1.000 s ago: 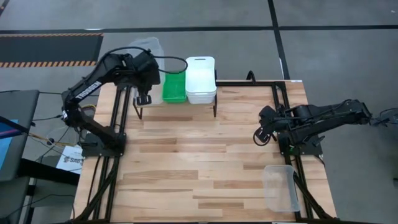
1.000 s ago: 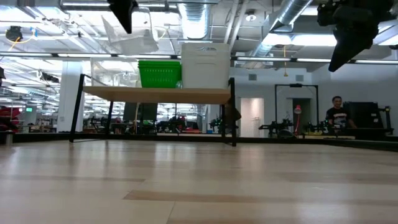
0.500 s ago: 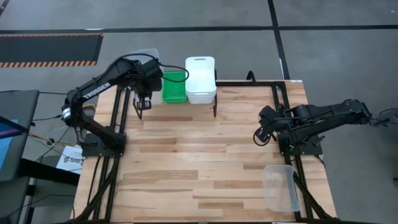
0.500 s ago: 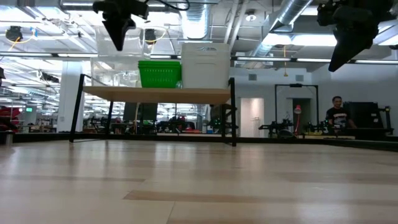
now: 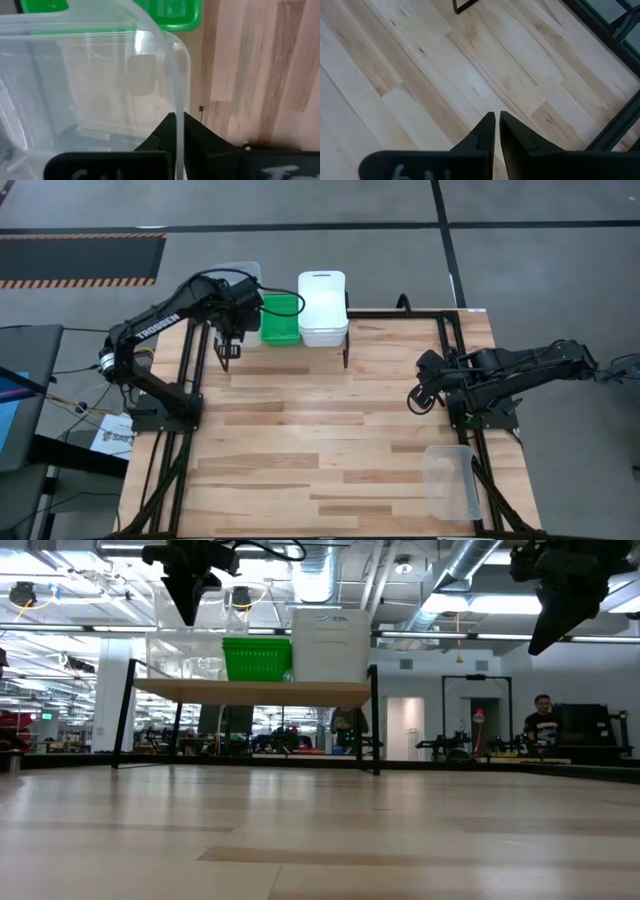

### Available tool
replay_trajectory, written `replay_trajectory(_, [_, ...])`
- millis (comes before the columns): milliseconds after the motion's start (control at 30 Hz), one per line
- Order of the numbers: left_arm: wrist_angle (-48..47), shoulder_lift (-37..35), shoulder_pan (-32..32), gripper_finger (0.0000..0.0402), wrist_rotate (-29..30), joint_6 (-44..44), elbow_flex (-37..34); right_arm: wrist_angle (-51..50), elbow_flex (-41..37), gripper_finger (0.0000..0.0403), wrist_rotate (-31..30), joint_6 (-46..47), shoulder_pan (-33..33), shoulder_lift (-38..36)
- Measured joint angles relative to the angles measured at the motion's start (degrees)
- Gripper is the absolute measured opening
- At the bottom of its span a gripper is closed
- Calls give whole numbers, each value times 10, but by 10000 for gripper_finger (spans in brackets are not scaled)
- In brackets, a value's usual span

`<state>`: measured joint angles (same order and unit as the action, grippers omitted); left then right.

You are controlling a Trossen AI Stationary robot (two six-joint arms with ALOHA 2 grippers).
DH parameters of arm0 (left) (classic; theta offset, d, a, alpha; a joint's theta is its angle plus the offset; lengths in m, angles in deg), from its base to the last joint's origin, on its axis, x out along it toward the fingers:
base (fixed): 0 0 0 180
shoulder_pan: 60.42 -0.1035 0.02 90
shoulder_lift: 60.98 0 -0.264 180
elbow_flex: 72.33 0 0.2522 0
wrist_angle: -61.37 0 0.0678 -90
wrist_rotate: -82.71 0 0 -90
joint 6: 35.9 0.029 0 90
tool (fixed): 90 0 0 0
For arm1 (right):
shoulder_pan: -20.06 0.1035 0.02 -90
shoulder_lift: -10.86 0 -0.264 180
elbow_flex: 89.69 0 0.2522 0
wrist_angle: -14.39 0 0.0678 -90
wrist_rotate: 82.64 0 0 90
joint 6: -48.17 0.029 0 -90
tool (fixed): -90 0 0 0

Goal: Stack baskets on shelf by color
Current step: Stack the left transparent bin on top of the transparent bin on the shelf

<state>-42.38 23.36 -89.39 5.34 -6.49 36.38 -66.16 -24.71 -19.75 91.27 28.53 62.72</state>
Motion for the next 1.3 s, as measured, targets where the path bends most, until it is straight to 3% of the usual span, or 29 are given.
replay_trajectory(367, [0, 0, 0, 0, -14, 20, 0, 0, 0, 52, 0, 0, 0, 0])
replay_trajectory(733, [0, 0, 0, 0, 52, 16, 0, 0, 0, 52, 0, 0, 0, 0])
replay_trajectory(1300, [0, 0, 0, 0, -13, -35, 0, 0, 0, 52, 0, 0, 0, 0])
